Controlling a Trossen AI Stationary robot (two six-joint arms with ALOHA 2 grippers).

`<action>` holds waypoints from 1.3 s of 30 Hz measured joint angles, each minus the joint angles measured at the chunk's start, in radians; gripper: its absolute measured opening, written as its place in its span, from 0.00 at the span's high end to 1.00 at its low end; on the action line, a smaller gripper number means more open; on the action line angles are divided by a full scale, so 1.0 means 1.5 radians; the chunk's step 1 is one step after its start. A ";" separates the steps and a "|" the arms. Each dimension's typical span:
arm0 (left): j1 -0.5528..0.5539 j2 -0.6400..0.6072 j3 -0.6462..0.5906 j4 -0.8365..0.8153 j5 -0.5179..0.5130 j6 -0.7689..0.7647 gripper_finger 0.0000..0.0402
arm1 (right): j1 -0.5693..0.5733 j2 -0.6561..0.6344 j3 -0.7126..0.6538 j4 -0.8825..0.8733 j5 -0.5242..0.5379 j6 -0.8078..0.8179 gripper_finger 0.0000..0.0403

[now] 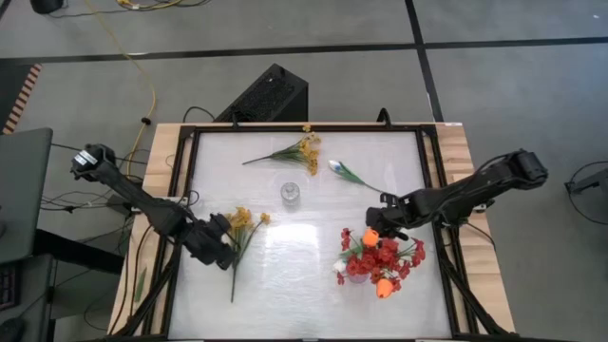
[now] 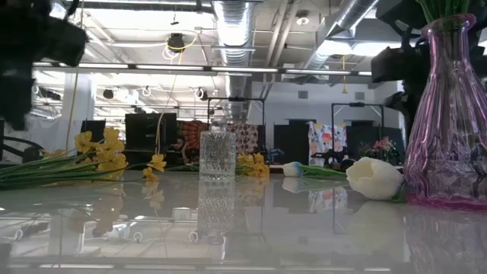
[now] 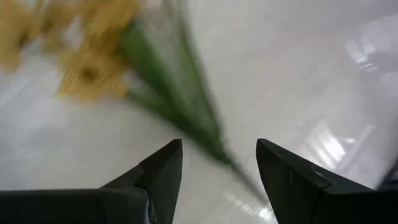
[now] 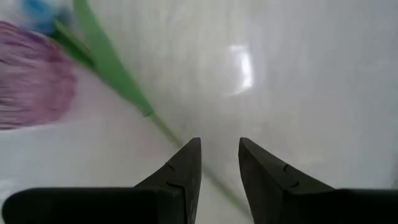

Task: Sort flowers into vase by color
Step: Put the bottom yellow flowers into the transparent vase

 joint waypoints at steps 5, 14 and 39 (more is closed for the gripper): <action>-0.025 0.046 -0.004 -0.041 0.004 -0.064 0.55 | 0.007 -0.029 0.000 -0.055 -0.083 0.154 0.67; -0.018 0.178 -0.023 0.079 -0.002 -0.029 0.56 | 0.081 -0.078 0.000 -0.207 -0.118 0.346 0.67; 0.033 0.166 0.055 -0.012 -0.102 0.228 1.00 | 0.171 -0.085 0.000 -0.155 -0.077 0.436 0.67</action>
